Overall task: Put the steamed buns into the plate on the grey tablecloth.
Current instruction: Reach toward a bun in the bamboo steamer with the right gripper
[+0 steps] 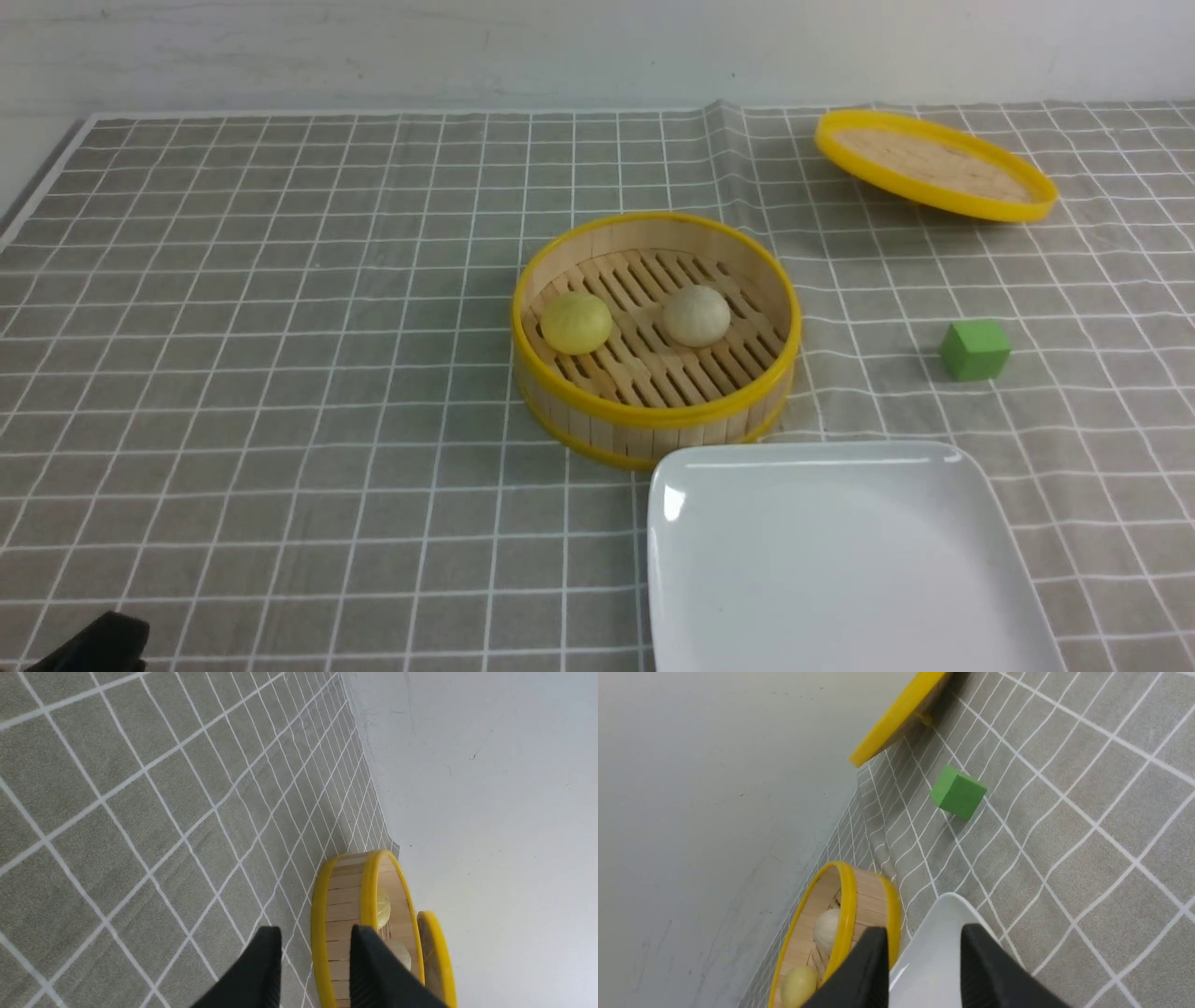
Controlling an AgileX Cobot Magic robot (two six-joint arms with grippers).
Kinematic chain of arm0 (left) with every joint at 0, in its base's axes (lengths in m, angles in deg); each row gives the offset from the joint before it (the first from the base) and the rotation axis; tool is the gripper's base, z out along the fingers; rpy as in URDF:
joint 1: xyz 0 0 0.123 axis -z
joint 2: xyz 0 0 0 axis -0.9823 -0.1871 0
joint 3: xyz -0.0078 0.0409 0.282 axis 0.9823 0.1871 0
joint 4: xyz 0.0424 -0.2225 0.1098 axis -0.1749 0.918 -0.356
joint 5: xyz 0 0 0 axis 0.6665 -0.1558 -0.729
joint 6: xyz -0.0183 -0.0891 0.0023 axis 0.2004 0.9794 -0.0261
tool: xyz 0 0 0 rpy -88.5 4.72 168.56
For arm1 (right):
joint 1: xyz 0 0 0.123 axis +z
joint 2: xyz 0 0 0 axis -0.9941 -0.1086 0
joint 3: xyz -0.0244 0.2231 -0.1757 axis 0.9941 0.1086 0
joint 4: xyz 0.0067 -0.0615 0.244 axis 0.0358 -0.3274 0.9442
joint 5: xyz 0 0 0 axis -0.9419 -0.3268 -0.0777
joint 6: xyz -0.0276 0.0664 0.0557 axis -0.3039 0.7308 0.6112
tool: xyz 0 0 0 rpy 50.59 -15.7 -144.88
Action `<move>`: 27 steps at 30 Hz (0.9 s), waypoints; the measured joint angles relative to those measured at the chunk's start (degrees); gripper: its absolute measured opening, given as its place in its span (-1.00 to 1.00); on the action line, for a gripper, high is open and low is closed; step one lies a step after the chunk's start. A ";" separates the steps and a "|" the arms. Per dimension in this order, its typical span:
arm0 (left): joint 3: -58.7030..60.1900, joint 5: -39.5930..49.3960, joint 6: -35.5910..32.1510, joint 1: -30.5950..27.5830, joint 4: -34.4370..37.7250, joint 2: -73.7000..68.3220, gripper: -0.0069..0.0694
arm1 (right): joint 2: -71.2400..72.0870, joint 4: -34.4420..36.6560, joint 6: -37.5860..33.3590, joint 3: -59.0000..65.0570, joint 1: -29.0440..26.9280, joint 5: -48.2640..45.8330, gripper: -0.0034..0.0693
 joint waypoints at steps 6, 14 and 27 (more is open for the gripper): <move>0.00 -3.34 0.03 0.00 -0.36 0.00 -0.19 | -5.47 -8.10 -12.19 -15.10 0.00 1.51 -0.55; -5.12 -1.52 -9.74 0.00 -0.70 0.00 -0.58 | -34.04 -15.92 -21.60 -36.04 0.00 -30.16 -0.94; -31.36 36.73 -31.11 0.00 -4.89 -29.60 -0.81 | -85.49 7.92 -50.70 -63.82 12.34 -44.07 -0.90</move>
